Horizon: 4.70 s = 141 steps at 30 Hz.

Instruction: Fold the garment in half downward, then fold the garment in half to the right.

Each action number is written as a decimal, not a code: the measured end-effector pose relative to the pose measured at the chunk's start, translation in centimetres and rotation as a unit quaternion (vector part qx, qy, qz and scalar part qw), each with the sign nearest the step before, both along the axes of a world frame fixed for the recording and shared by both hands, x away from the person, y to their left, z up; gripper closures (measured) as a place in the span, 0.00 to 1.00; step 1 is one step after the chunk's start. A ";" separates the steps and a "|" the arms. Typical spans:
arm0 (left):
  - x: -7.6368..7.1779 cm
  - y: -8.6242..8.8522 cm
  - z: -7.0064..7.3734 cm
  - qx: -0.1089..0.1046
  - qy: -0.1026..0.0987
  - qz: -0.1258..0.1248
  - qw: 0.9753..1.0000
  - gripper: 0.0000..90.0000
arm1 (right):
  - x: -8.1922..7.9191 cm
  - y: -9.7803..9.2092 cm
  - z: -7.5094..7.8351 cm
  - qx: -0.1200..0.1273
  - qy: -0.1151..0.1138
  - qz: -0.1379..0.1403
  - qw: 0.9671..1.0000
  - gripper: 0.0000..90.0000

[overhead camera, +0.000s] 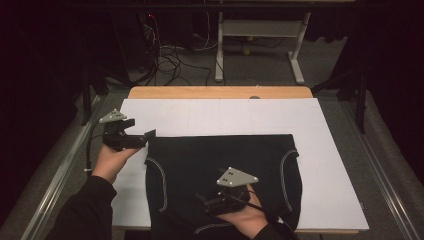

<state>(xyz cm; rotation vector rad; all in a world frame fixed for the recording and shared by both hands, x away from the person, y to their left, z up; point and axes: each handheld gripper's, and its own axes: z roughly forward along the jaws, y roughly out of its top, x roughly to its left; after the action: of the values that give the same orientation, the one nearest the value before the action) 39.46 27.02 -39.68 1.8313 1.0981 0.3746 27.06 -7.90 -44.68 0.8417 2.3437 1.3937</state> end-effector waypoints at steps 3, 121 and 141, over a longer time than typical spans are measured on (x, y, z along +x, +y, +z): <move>0.7 0.1 -0.2 -0.006 0.006 0.004 1.000 0.00 | -0.4 1.4 -0.1 0.002 0.006 0.016 1.000 0.00; 1.7 -0.1 -8.8 0.019 0.064 -0.007 0.998 0.82 | -3.4 11.1 -1.3 -0.126 -0.010 0.075 0.989 0.84; 1.2 -2.6 -3.9 -0.032 0.052 0.082 0.995 0.83 | -3.3 8.6 2.0 -0.066 -0.043 0.074 0.994 0.84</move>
<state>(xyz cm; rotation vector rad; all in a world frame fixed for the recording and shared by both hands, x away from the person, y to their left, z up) 40.62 24.46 -43.55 1.7261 1.3228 0.3379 23.75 0.74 -42.71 0.5690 2.4431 1.2843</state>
